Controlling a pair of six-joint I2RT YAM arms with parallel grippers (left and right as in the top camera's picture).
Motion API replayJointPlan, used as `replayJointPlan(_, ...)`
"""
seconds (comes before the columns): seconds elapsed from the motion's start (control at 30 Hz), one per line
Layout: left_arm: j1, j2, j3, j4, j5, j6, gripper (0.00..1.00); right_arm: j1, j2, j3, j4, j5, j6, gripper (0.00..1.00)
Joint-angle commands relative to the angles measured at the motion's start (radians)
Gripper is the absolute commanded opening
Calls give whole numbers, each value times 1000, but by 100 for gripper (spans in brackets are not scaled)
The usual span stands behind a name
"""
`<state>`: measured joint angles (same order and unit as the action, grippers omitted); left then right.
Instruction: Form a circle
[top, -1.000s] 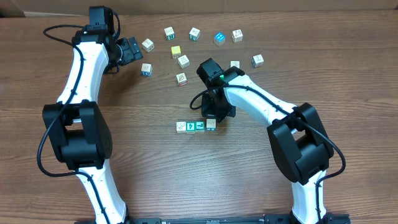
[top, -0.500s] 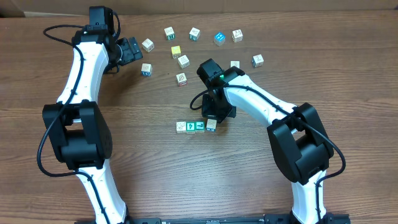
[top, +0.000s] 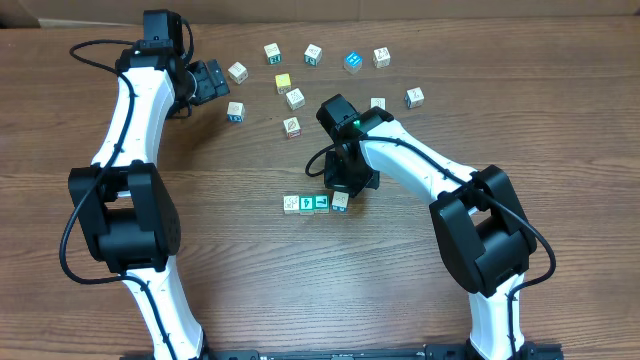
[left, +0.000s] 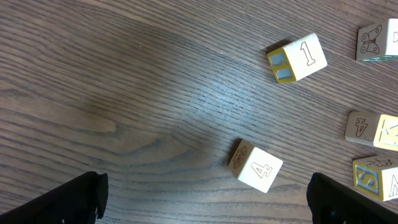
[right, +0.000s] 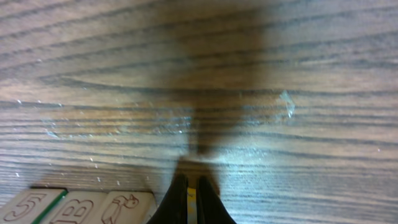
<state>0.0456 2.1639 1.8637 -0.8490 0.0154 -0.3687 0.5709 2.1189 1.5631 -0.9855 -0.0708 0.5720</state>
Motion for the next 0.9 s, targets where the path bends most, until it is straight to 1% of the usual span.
replayJointPlan(0.0, -7, -6, 13, 0, 4, -21, 100, 5, 2, -6, 21, 10, -3, 4)
replayJointPlan(0.33, -7, -6, 13, 0, 4, -21, 100, -3, 2, -6, 65, 89, 4, 5)
replayJointPlan(0.47, -7, -6, 13, 0, 4, -21, 100, -11, 2, -6, 58, 97, 4, 8)
replayJointPlan(0.87, -7, -6, 13, 0, 4, -21, 100, -39, 2, -6, -4, 97, 4, 8)
